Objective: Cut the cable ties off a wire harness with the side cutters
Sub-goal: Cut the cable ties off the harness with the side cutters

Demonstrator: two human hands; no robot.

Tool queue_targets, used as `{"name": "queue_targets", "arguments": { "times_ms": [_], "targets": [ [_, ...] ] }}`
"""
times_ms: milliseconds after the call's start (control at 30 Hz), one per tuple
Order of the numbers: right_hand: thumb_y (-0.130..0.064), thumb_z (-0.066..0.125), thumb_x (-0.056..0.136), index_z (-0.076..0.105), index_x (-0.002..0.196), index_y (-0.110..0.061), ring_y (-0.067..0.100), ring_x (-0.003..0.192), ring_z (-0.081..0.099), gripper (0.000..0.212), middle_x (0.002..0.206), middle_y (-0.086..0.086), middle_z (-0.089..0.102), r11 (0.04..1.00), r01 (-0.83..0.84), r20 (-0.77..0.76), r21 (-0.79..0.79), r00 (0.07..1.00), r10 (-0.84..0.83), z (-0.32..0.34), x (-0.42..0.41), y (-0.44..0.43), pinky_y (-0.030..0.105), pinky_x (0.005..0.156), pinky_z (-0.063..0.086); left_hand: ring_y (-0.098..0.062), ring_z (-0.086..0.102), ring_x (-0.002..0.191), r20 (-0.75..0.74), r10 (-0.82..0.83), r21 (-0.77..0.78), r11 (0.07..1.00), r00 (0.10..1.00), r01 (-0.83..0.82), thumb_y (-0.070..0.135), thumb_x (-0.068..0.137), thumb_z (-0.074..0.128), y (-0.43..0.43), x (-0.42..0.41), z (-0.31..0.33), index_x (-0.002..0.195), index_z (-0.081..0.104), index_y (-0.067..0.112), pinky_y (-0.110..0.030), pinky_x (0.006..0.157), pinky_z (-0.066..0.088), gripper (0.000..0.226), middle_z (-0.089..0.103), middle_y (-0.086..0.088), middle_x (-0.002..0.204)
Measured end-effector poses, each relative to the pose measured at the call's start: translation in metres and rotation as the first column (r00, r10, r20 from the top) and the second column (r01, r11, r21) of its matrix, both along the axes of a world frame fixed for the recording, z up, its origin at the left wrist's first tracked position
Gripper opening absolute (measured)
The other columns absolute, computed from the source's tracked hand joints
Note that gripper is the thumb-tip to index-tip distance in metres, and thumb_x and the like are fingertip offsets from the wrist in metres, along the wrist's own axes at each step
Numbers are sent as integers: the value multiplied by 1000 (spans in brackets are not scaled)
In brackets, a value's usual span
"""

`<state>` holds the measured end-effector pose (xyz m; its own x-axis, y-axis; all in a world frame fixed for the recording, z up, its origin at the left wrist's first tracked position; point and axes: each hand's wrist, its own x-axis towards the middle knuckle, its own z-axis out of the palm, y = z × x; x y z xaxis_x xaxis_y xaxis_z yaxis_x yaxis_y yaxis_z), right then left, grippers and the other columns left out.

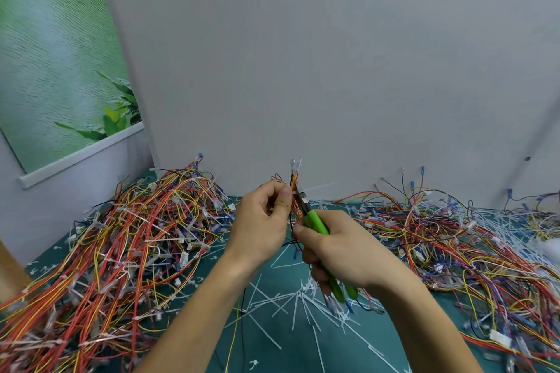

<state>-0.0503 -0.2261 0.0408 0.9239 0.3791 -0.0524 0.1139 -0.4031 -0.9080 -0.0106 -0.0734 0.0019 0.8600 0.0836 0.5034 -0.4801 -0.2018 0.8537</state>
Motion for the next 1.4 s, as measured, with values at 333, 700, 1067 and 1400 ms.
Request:
{"name": "queue_targets", "arguments": {
  "times_ms": [333, 700, 1067, 1400],
  "targets": [
    [-11, 54, 100, 55, 99, -9, 23, 57, 56, 3, 69, 3, 50, 994, -82, -130, 67, 987, 90, 4, -2, -5, 44, 61, 56, -2, 45, 61, 71, 48, 185, 981, 996, -60, 20, 104, 54, 3, -8, 5, 80, 58, 28, -17, 59, 35, 25, 53, 20, 65],
    [-21, 51, 107, 58, 104, -7, 20, 46, 43, 16, 59, 0, 45, 995, -31, -109, 98, 993, 42, -2, 3, -4, 29, 46, 42, -1, 46, 61, 106, 69, 220, 971, 992, -91, 21, 104, 54, 3, -13, 13, 82, 58, 19, -12, 58, 33, 22, 50, 15, 66],
    [-19, 56, 104, 57, 103, -8, 27, 57, 59, 11, 72, 6, 55, 991, -96, -172, 90, 979, 110, 6, -2, -7, 42, 58, 59, -5, 52, 76, 224, 103, 329, 928, 969, -175, 25, 104, 53, 4, -12, 11, 84, 58, 22, -13, 67, 36, 20, 52, 12, 81],
    [-25, 54, 107, 59, 99, -8, 23, 47, 54, 19, 61, 1, 53, 992, -75, -130, 103, 988, 88, 2, 2, -9, 36, 50, 53, -5, 52, 76, 229, 87, 333, 929, 969, -163, 25, 104, 52, 7, -12, 14, 85, 59, 19, -13, 67, 37, 21, 51, 15, 80]
  ]
}}
